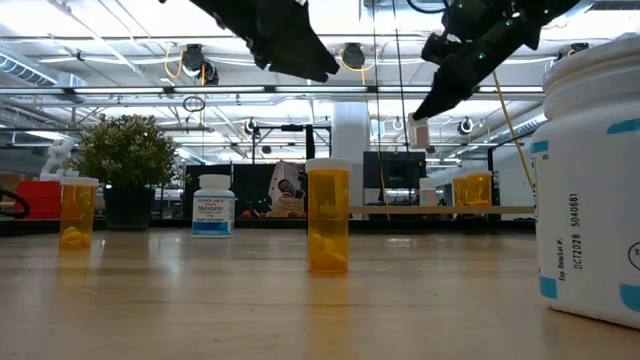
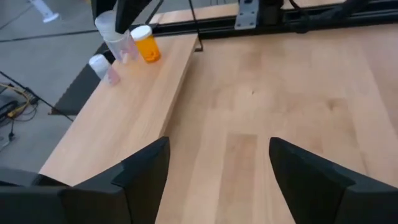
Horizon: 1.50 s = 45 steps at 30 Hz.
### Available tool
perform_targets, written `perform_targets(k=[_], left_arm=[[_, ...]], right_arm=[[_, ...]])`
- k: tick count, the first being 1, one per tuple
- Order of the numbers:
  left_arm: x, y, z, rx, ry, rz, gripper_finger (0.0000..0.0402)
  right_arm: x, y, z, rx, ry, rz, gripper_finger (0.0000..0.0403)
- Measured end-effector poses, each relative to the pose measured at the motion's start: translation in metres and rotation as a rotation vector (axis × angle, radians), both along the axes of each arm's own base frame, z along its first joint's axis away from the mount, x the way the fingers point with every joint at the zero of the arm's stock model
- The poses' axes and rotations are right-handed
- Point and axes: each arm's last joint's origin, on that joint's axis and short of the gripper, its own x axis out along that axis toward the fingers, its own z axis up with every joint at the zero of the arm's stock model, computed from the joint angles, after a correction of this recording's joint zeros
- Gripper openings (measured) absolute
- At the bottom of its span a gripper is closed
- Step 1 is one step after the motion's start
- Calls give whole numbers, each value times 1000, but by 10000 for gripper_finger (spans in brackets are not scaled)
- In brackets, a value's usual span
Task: Pick and place medicine bottles onto shelf by color
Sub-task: Put the transparent pill bottle on the shelf aligned with the other transparent pill bottle
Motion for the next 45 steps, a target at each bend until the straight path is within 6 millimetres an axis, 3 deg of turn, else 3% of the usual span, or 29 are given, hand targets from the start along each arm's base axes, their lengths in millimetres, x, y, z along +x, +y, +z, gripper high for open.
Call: perform_targets(k=[11, 24, 45], left_arm=[[0, 5, -1, 0, 10, 14, 256], [0, 4, -1, -22, 11, -10, 246], [0, 3, -1, -38, 10, -30, 247]], right_arm=[[-26, -29, 1, 24, -41, -53, 146], [-26, -50, -23, 93, 40, -94, 146], [-34, -50, -62, 124, 25, -84, 146]])
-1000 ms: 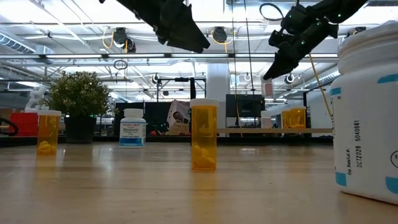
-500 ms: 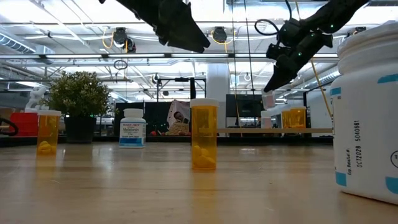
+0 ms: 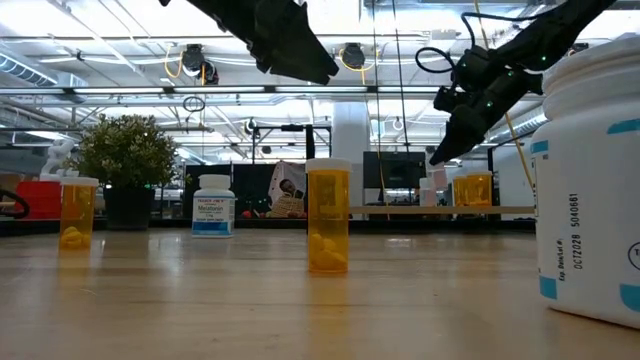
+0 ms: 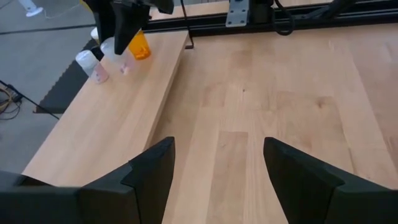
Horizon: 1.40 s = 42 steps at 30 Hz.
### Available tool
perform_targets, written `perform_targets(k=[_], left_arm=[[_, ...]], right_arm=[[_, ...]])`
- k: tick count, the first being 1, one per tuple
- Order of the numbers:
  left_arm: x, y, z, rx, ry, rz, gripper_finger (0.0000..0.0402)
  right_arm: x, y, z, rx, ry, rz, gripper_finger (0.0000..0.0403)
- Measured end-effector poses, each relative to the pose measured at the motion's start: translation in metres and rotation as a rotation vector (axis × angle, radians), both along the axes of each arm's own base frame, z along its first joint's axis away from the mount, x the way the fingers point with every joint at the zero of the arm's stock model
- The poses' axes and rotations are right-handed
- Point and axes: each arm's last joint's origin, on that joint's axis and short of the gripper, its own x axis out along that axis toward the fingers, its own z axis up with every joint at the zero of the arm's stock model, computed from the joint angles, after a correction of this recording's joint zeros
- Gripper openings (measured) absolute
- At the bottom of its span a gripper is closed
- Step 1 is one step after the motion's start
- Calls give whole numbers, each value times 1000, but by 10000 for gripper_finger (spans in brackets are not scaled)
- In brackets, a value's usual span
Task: Pick and place medicine bottles onto shelf by color
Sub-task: Put the transparent pill bottle on the shelf aligned with the other transparent pill bottle
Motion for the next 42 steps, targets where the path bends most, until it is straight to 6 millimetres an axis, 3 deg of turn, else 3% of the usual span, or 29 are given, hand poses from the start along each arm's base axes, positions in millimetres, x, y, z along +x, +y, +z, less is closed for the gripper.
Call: perform_targets(k=[12, 42], left_arm=[[0, 0, 0, -3, -1, 2, 245], [0, 0, 0, -10, -8, 5, 244]], right_arm=[[-3, 3, -18, -21, -17, -13, 146], [-10, -4, -23, -18, 10, -57, 146]])
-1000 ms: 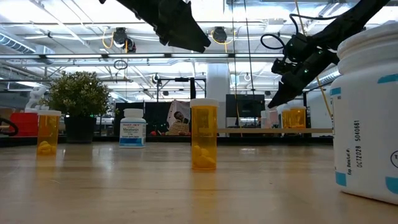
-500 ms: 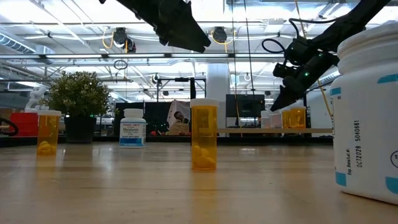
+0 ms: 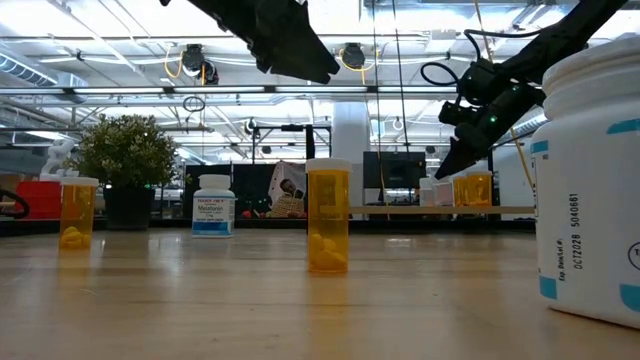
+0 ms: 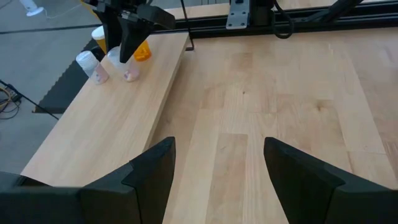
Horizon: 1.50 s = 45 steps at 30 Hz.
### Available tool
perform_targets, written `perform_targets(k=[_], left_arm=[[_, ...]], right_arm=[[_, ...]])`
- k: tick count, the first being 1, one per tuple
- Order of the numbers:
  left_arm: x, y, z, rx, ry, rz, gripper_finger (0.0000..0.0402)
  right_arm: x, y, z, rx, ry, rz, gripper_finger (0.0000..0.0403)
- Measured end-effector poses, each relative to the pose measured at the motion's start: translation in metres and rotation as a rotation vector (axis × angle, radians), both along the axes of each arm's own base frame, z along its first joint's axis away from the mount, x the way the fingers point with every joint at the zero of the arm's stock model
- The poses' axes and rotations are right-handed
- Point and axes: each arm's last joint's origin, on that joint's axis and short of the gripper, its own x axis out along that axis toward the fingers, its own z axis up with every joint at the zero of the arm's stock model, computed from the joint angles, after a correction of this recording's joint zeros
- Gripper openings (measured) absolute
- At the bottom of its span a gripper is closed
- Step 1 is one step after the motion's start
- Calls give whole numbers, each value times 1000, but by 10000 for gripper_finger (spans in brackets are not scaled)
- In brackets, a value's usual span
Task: Pick and place medicine bottles onto shelf by color
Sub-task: Put the transparent pill bottle on the shelf aligned with the other transparent pill bottle
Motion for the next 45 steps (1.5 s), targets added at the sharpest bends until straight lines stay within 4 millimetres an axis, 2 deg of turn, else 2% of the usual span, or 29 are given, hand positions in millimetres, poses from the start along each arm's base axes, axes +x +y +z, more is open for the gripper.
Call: perform_targets(k=[26, 45], left_arm=[[0, 0, 0, 1, -3, 0, 248], [0, 0, 0, 1, -1, 0, 251]], right_arm=[[0, 0, 0, -25, 17, 27, 169], [-1, 0, -1, -83, 65, 51, 169]])
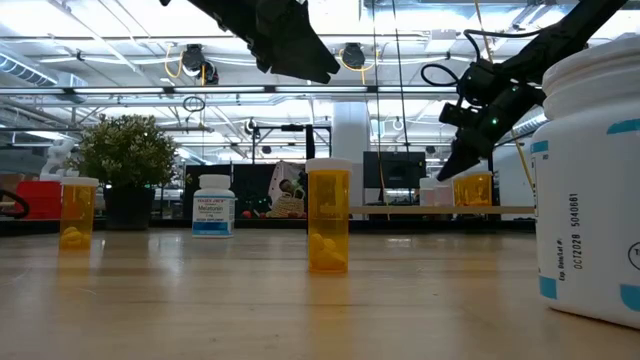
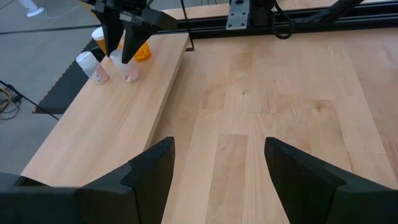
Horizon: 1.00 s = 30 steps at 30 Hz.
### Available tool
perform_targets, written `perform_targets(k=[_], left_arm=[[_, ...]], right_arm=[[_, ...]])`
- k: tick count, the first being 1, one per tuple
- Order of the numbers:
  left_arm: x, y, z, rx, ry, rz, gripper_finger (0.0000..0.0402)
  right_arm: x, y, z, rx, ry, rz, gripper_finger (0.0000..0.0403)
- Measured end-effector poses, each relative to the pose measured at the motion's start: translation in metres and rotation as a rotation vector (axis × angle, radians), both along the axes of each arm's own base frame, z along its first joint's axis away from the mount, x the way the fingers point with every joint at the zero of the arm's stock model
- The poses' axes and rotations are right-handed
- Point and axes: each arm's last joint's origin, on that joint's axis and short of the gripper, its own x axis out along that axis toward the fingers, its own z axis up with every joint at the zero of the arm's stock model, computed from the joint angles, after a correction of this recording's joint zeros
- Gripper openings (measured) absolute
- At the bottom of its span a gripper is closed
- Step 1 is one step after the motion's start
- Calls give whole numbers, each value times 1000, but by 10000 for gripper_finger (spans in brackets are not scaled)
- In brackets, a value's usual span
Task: Pick and place medicine bottles onto shelf by color
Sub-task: Put the transparent pill bottle on the shelf aligned with the other transparent pill bottle
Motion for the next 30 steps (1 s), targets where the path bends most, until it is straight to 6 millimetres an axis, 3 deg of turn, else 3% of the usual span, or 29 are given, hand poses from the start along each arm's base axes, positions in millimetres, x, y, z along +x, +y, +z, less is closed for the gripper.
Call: perform_targets(k=[24, 30], left_arm=[[0, 0, 0, 0, 0, 0, 251], [0, 0, 0, 0, 0, 0, 251]], right_arm=[[1, 2, 0, -14, -4, 68, 169], [2, 2, 1, -5, -32, 104, 153]])
